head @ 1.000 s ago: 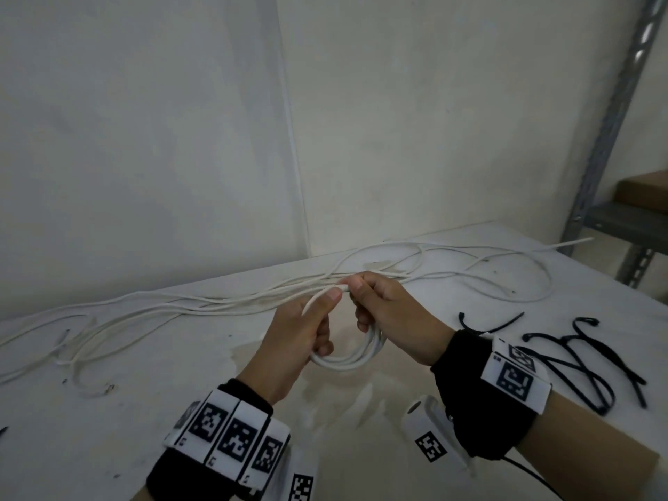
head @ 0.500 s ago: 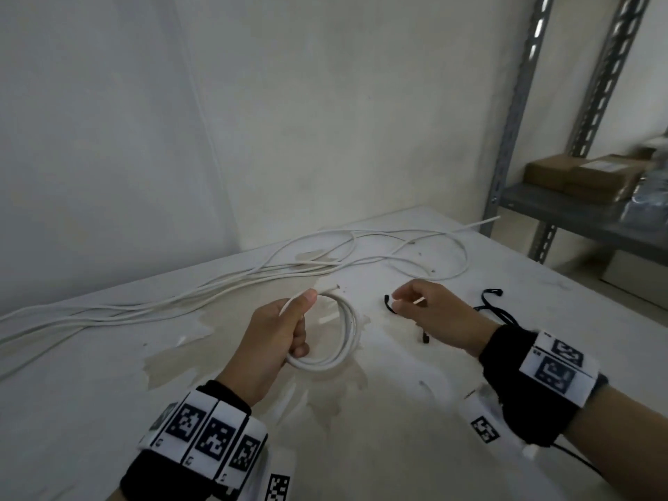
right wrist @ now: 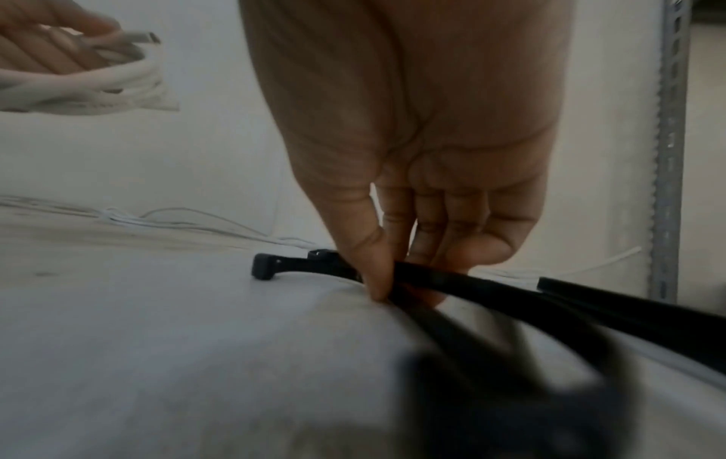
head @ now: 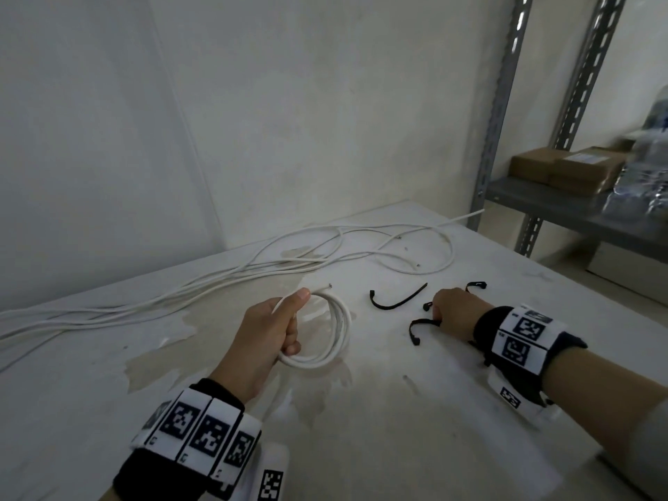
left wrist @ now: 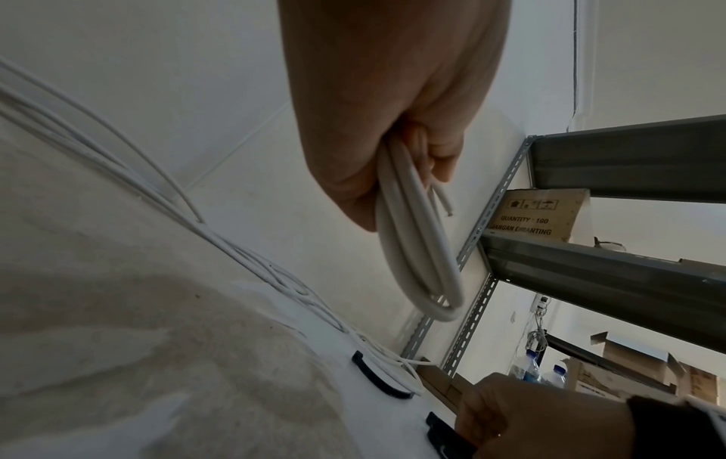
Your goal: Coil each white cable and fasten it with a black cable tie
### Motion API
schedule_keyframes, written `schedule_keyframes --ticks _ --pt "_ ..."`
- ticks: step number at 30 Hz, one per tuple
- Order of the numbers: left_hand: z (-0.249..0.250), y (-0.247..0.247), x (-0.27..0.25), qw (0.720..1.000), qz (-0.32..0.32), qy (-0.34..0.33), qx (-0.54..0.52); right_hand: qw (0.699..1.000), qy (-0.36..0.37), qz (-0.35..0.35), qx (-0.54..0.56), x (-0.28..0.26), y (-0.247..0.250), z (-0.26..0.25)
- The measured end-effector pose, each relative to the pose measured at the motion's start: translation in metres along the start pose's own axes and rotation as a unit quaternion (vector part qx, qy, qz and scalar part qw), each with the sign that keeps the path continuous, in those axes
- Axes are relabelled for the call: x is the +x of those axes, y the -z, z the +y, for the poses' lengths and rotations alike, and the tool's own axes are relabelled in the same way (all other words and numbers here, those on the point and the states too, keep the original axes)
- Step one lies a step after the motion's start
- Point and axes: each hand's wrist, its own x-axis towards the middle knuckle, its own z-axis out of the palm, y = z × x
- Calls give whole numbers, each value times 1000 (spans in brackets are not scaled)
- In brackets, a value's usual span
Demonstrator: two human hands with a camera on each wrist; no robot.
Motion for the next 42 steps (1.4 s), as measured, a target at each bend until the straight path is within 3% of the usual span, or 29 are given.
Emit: schedule_keyframes --ticks 9,15,20,27,34,42 --pt "0 8 3 1000 11 -3 3 988 8 107 109 6 10 -4" --pt "1 12 4 1000 14 -10 -6 946 30 202 251 1 17 -13" --pt "1 19 3 1000 20 -13 -10 928 66 191 313 -3 22 -31" --pt "0 39 1 999 49 -8 -18 816 123 140 547 -19 23 -72" --pt "-2 63 -5 995 95 4 -37 762 190 156 599 -38 29 -118" --pt "-3 90 -12 988 143 -16 -60 734 264 106 617 -54 18 -174"
